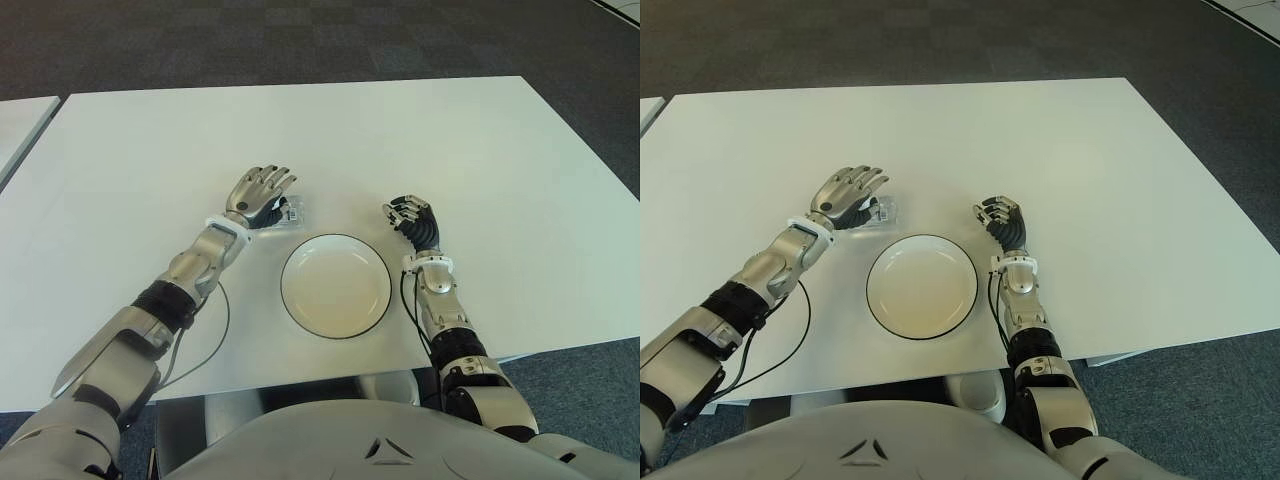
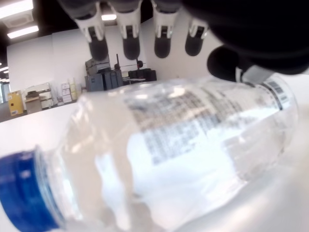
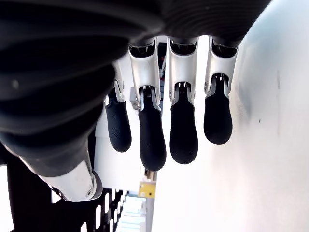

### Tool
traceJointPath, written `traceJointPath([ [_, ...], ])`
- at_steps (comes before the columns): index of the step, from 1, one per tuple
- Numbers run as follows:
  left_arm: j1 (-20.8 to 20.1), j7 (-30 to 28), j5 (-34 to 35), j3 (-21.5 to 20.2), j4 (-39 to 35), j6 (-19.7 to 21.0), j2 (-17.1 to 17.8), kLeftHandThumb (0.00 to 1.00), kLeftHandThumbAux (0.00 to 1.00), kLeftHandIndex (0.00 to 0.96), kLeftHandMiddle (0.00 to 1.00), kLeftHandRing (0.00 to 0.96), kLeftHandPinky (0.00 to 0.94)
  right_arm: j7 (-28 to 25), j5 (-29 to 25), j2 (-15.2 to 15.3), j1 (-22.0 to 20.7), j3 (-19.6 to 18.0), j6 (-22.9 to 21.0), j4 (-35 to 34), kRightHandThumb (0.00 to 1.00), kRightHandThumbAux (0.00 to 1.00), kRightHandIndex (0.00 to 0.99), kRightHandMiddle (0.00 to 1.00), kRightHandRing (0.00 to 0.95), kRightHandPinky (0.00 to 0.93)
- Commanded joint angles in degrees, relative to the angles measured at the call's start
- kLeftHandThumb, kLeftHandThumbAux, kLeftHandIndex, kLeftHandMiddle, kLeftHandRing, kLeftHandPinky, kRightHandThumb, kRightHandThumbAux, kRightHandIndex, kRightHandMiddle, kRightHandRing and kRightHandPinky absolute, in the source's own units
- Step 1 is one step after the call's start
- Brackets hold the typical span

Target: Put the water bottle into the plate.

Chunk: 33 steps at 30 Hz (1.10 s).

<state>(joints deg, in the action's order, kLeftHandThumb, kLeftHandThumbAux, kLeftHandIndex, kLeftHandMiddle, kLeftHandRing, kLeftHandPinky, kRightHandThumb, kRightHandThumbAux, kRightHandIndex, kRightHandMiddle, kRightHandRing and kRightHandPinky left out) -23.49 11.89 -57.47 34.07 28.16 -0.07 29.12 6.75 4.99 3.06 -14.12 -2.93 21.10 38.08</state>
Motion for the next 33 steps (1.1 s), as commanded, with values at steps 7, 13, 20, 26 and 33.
traceJointPath([
  [7, 2.89, -6.51, -2.81, 3.99, 3.83, 2.94, 0.61, 0.638, 0.247, 0.0, 0.0, 0.0, 0.0, 0.46, 0.14, -0.2, 0.98, 0.13, -2.31, -1.09, 0.707, 0.729, 0.433, 0.597, 0.627, 0.65],
  [13, 2.49, -6.66, -3.06, 5.17, 6.84, 3.54, -0.17, 0.646, 0.251, 0.0, 0.0, 0.0, 0.0, 0.28, 0.14, -0.15, 1.37, 0.22, -3.18, -2.04, 0.707, 0.729, 0.433, 0.597, 0.627, 0.647],
  [20, 2.92, -8.08, -1.96, 5.8, 8.84, 4.02, -0.86, 0.637, 0.255, 0.0, 0.0, 0.0, 0.0, 0.3, 0.31, 0.01, 1.82, 0.32, -3.28, -2.79, 0.706, 0.729, 0.433, 0.598, 0.627, 0.649],
  [26, 4.2, -8.45, -1.07, 5.45, 9.48, 4.09, -0.86, 0.635, 0.266, 0.0, 0.0, 0.0, 0.0, 0.3, 0.22, -0.03, 2.03, 0.3, -3.41, -3.12, 0.706, 0.729, 0.433, 0.6, 0.626, 0.645],
  [33, 5.23, -7.63, -0.17, 4.99, 11.22, 4.03, -0.42, 0.635, 0.28, 0.0, 0.0, 0.0, 0.0, -0.31, -0.16, -0.05, 2.18, 0.32, -2.82, -3.25, 0.706, 0.729, 0.433, 0.608, 0.629, 0.646],
])
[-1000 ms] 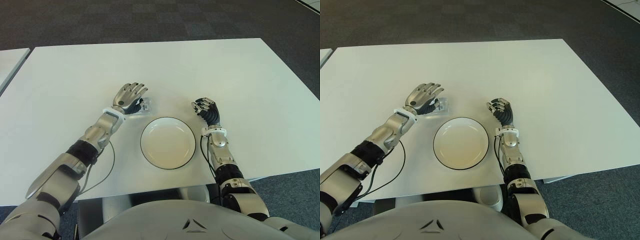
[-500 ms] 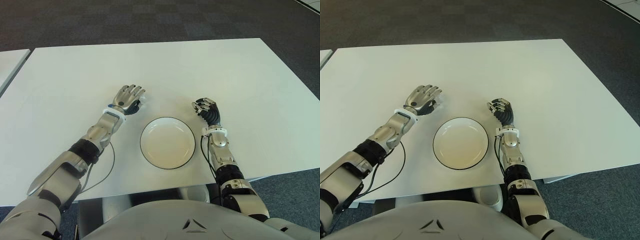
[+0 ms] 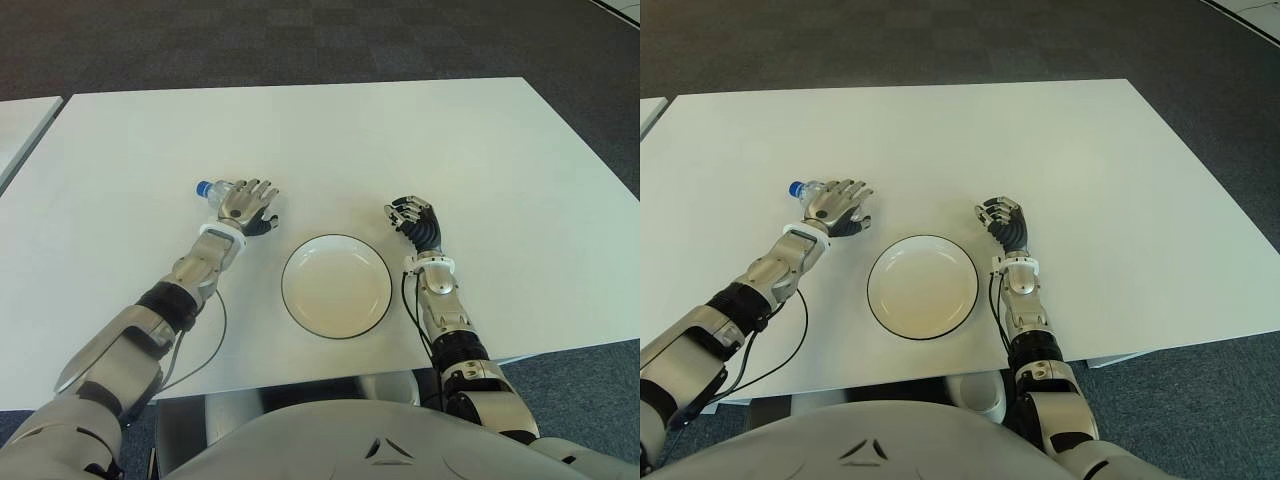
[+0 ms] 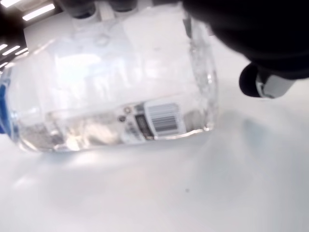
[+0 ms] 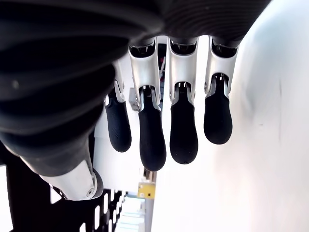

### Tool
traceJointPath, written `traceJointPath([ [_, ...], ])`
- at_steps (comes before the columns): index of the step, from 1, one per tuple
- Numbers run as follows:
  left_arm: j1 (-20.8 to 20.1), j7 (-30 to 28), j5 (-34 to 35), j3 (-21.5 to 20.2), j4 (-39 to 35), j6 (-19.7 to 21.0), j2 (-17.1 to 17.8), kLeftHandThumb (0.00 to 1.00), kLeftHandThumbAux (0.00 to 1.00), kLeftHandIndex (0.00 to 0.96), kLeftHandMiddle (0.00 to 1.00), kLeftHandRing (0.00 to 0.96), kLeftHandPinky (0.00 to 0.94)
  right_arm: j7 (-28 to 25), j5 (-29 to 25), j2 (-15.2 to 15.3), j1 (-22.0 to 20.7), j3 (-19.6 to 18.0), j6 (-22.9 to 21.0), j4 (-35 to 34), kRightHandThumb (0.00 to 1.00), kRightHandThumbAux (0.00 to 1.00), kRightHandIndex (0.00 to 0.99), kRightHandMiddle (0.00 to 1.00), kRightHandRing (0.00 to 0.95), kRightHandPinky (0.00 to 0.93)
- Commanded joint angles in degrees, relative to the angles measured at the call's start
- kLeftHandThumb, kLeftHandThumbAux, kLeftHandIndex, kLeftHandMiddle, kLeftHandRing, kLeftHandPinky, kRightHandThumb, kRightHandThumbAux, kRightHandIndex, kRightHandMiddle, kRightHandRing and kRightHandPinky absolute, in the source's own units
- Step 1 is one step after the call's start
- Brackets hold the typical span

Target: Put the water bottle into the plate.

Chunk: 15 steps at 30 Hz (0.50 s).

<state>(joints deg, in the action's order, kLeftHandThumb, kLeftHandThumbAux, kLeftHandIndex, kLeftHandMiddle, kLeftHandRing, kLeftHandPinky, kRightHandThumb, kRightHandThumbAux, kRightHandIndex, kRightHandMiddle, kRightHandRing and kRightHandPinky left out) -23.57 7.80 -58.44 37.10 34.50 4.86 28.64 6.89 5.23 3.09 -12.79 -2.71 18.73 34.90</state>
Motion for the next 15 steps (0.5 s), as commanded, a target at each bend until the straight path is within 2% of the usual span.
traceJointPath([
  [1, 5.34, -3.4, 0.87, 1.89, 5.09, -0.82, 0.06, 0.635, 0.28, 0.0, 0.0, 0.0, 0.0, -0.56, -0.48, -0.06, 0.85, 0.07, -0.45, -0.09, 0.706, 0.729, 0.433, 0.609, 0.63, 0.649],
  [15, 6.82, 0.14, 3.33, -1.47, 5.76, 1.61, -0.08, 0.614, 0.232, 0.0, 0.0, 0.0, 0.0, -0.67, -0.43, 0.17, 0.61, -0.07, -0.76, 0.15, 0.706, 0.729, 0.433, 0.605, 0.629, 0.65],
])
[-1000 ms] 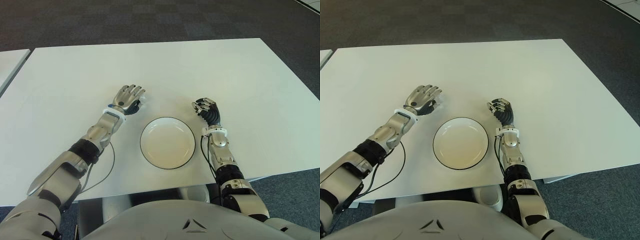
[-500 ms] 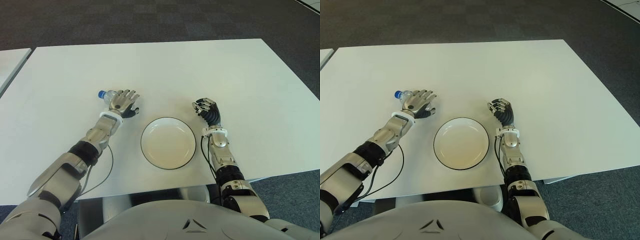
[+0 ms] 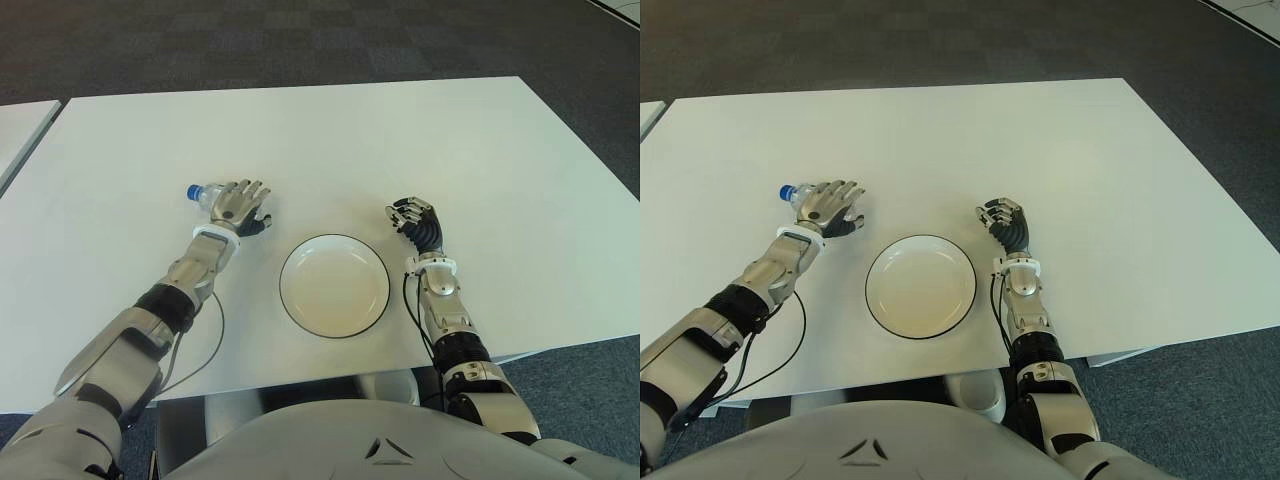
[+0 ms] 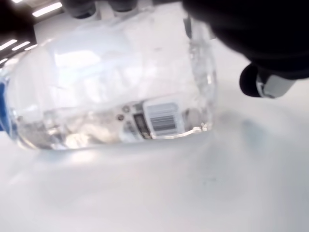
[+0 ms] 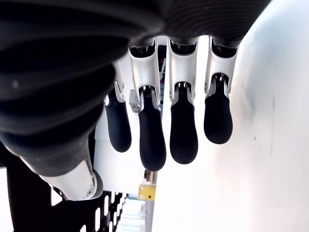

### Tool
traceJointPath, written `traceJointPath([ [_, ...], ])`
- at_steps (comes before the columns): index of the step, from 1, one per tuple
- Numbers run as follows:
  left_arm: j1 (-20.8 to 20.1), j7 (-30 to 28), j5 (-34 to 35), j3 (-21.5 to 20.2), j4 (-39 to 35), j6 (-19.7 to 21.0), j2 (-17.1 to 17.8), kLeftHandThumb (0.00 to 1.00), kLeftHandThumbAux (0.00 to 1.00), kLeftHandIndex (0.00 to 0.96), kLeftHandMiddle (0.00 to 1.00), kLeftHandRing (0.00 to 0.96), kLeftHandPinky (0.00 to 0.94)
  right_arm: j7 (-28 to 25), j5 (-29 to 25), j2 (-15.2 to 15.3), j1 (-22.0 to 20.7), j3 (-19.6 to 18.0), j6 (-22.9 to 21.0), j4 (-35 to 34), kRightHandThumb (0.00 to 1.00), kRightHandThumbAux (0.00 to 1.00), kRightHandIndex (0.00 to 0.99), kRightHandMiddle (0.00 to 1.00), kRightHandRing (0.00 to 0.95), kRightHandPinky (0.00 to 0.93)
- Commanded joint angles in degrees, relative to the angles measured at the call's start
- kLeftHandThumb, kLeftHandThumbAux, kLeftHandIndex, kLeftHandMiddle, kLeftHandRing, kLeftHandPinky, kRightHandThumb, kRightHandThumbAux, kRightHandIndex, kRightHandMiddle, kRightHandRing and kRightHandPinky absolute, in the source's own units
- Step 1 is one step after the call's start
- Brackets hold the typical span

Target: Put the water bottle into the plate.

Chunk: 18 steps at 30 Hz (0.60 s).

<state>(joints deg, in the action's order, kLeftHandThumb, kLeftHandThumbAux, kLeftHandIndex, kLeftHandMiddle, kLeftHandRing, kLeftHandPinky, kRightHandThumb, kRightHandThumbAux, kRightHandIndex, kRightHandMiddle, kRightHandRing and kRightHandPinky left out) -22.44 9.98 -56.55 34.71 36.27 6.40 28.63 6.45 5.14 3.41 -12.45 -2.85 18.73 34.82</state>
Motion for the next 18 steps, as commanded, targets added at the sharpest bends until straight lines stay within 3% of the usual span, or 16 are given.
traceJointPath([
  [1, 5.82, -1.56, 1.74, 0.53, 4.1, 0.12, -0.08, 0.613, 0.228, 0.0, 0.0, 0.0, 0.0, -0.24, -0.31, -0.13, 0.28, 0.1, -0.78, 0.22, 0.706, 0.729, 0.433, 0.605, 0.629, 0.65],
  [18, 8.2, 4.5, 6.2, -5.19, 0.68, -0.67, 0.76, 0.582, 0.197, 0.0, 0.0, 0.0, 0.0, -0.48, -0.27, 0.39, 0.1, -0.03, -0.49, 0.6, 0.706, 0.729, 0.433, 0.608, 0.629, 0.649],
])
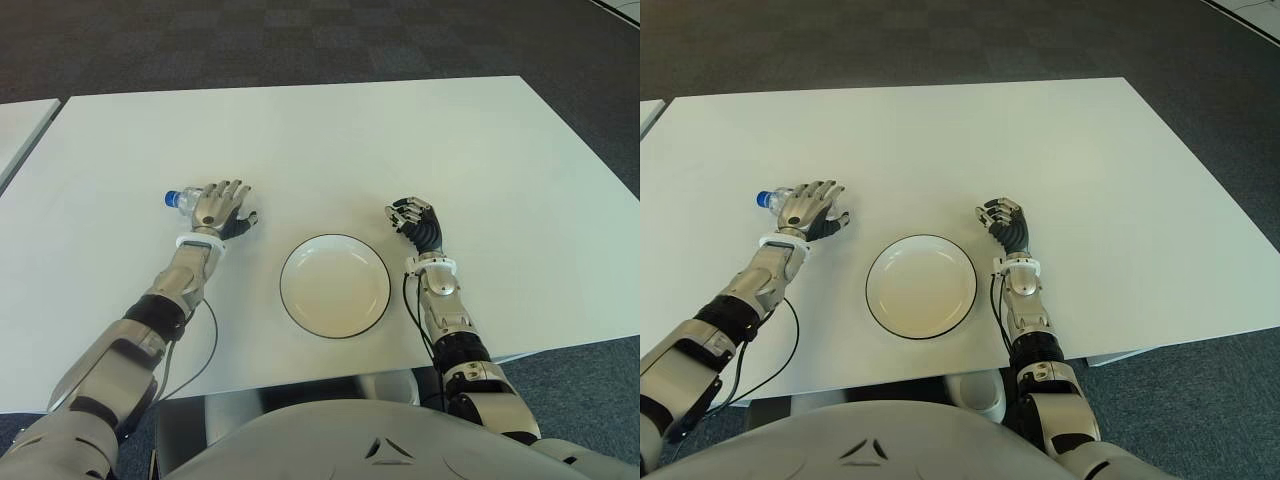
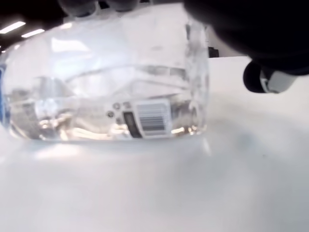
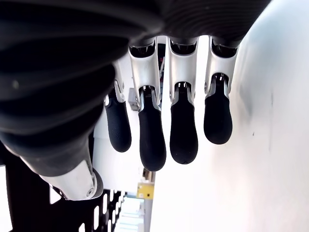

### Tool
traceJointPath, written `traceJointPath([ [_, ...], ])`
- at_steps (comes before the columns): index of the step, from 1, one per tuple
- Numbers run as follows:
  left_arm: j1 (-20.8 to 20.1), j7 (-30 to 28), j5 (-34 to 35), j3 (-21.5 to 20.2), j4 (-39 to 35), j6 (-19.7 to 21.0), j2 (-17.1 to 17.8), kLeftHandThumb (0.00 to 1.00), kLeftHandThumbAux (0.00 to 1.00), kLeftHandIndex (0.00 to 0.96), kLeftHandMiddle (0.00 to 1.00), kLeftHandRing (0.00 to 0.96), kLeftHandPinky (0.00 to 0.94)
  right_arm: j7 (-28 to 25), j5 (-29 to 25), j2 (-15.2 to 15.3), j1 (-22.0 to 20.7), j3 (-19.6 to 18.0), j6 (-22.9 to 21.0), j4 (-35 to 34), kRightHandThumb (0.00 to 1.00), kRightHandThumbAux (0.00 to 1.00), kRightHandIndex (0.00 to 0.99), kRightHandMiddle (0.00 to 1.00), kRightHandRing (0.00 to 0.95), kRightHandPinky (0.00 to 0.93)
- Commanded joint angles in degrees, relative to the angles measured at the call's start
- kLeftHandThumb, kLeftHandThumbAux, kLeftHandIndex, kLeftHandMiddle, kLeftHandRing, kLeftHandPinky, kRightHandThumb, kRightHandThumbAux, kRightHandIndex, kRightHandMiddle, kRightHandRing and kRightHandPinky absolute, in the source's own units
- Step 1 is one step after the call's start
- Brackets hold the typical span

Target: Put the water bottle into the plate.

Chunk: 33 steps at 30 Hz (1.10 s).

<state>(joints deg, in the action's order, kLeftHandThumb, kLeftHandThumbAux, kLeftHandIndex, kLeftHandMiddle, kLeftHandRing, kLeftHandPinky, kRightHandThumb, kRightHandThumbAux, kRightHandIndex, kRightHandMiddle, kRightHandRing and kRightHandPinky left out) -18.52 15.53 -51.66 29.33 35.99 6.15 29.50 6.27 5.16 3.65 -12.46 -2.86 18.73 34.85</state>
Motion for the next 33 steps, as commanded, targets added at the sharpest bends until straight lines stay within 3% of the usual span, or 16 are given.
traceJointPath([
  [1, 4.41, -0.63, 1.4, -0.05, 0.74, -0.51, -0.07, 0.58, 0.197, 0.0, 0.0, 0.0, 0.0, -0.28, -0.3, 0.16, 0.09, -0.03, -0.53, 0.6, 0.706, 0.729, 0.433, 0.608, 0.629, 0.65],
  [11, 5.14, 5.45, 1.29, -2.14, 0.71, -0.6, 0.21, 0.583, 0.203, 0.0, 0.0, 0.0, 0.0, 0.18, -0.08, 0.08, -0.08, -0.07, -1.17, 0.78, 0.706, 0.729, 0.433, 0.608, 0.63, 0.651],
  [21, 2.95, 16.29, 2.95, -3.39, 11.03, -3.95, -1.85, 0.58, 0.204, 0.0, 0.0, 0.0, 0.0, -0.56, -0.53, 0.13, -0.03, -0.13, 0.11, 0.94, 0.706, 0.729, 0.433, 0.612, 0.633, 0.65],
  [33, 2.73, 28.91, 9.32, -8.15, 16.13, -12.18, -4.79, 0.565, 0.172, 0.0, 0.0, 0.0, 0.0, -0.86, -0.54, 0.09, -0.02, -0.08, 0.63, 1.17, 0.706, 0.729, 0.433, 0.609, 0.625, 0.634],
])
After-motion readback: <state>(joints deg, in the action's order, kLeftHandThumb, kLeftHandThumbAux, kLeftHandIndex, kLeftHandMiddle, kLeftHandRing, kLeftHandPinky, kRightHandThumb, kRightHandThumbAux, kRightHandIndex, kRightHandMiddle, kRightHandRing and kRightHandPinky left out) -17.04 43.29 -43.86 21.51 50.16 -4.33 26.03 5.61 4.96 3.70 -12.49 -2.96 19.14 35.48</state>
